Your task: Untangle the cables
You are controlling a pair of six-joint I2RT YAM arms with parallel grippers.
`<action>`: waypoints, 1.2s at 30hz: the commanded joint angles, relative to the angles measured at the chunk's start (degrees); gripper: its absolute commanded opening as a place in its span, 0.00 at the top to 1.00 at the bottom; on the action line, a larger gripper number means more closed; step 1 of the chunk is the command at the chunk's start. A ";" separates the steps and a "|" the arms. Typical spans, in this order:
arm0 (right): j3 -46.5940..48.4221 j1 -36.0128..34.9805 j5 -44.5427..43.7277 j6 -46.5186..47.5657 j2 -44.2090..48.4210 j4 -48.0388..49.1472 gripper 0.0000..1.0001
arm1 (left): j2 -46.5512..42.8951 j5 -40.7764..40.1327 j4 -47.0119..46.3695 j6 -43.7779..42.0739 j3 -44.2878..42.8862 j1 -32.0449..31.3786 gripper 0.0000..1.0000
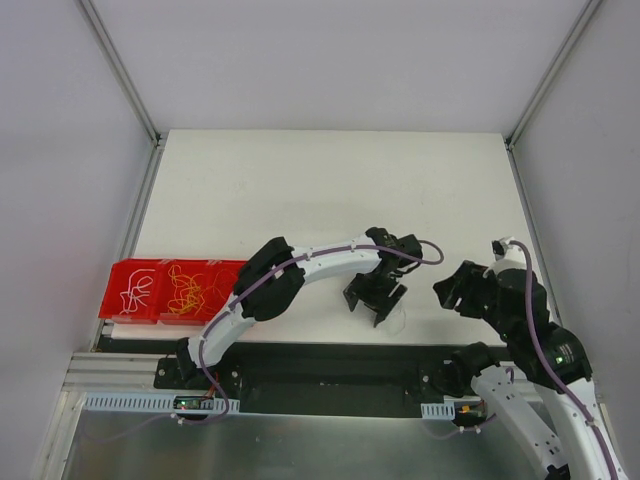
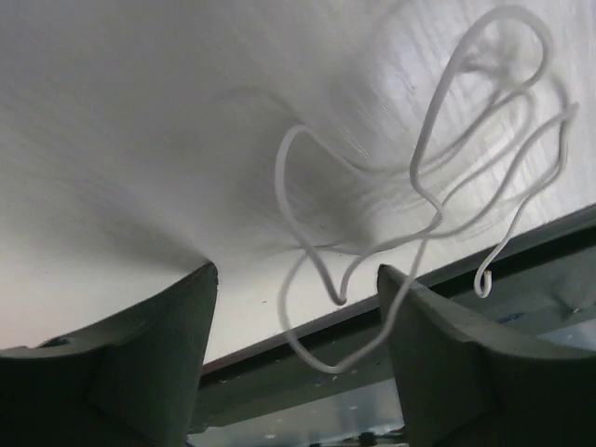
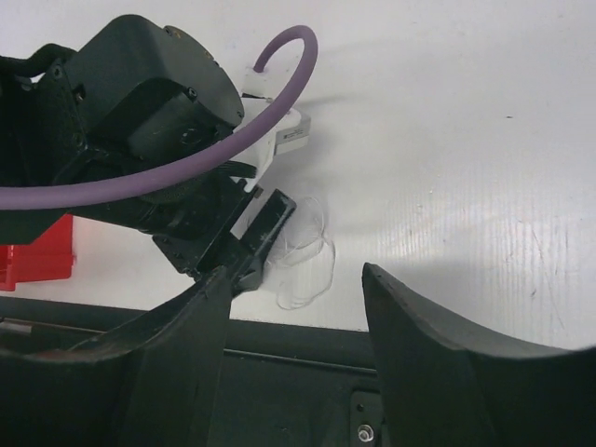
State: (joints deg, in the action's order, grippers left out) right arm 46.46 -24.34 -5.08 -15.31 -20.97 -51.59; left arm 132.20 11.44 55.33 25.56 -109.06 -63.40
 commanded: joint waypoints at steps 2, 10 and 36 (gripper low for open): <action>3.29 0.26 -2.48 3.27 -1.70 -1.67 0.39 | -0.18 -9.40 5.66 -0.43 -1.34 -0.41 0.56; 3.55 0.17 0.77 6.52 -6.53 1.58 0.40 | -6.51 -18.99 5.49 -0.86 -3.01 -0.24 1.00; 3.11 0.34 2.09 7.58 -5.66 -0.08 0.40 | -14.53 -9.10 0.05 3.97 1.40 8.11 0.14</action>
State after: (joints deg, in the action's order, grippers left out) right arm 47.92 -24.25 -2.55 -8.82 -26.89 -51.27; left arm 115.33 -4.67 57.58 29.34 -104.49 -57.23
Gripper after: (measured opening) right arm 0.603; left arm 0.815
